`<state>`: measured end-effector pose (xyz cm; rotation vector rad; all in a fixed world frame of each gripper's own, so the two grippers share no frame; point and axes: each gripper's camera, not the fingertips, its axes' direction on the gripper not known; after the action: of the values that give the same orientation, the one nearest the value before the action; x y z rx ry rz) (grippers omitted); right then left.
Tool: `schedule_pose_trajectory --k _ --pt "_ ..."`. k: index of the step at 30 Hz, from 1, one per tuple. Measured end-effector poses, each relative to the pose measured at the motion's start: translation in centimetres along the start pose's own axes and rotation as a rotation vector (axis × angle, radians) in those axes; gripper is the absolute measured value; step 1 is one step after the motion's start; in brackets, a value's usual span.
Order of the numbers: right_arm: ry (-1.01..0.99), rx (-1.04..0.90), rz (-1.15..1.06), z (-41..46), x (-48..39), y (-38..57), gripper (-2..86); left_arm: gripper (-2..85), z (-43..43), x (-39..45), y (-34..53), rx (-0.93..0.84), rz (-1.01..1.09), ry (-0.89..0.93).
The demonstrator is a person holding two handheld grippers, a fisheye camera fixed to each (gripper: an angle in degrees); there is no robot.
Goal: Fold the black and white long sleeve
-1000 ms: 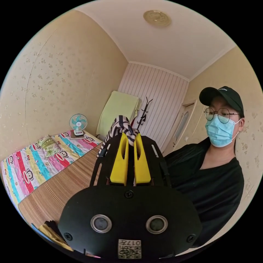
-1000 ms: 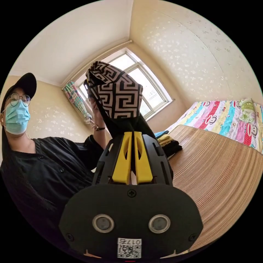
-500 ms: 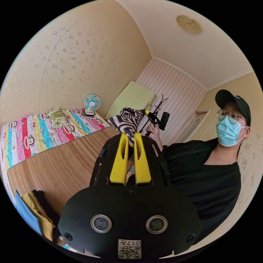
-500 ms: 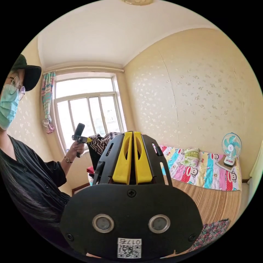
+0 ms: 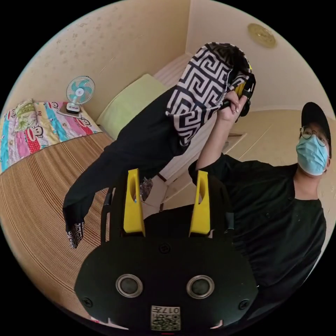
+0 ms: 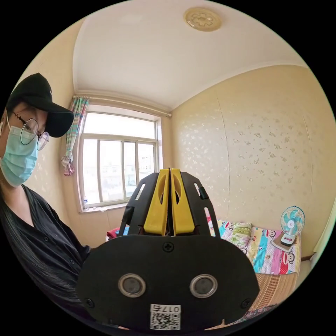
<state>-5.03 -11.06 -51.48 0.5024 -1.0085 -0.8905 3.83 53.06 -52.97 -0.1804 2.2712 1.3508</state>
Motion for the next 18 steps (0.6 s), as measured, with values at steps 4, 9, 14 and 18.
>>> schedule_pose_trajectory --k 4,9,14,18 --pt "0.117 -0.014 -0.016 -0.7 -1.2 -1.4 0.2 21.4 0.1 4.4 -2.1 -0.001 0.121 -0.151" --pt "0.137 0.005 -0.018 -2.3 -2.0 -2.0 0.2 18.5 -2.8 6.7 -2.8 0.092 0.089 -0.094" --pt "0.02 0.032 0.013 -4.8 -0.9 -2.2 0.3 18.1 -9.2 4.6 -3.1 0.244 -0.001 0.085" --pt "-0.127 0.044 0.09 -5.9 1.4 -2.4 0.4 17.7 -12.3 2.7 -3.9 0.296 -0.077 0.26"
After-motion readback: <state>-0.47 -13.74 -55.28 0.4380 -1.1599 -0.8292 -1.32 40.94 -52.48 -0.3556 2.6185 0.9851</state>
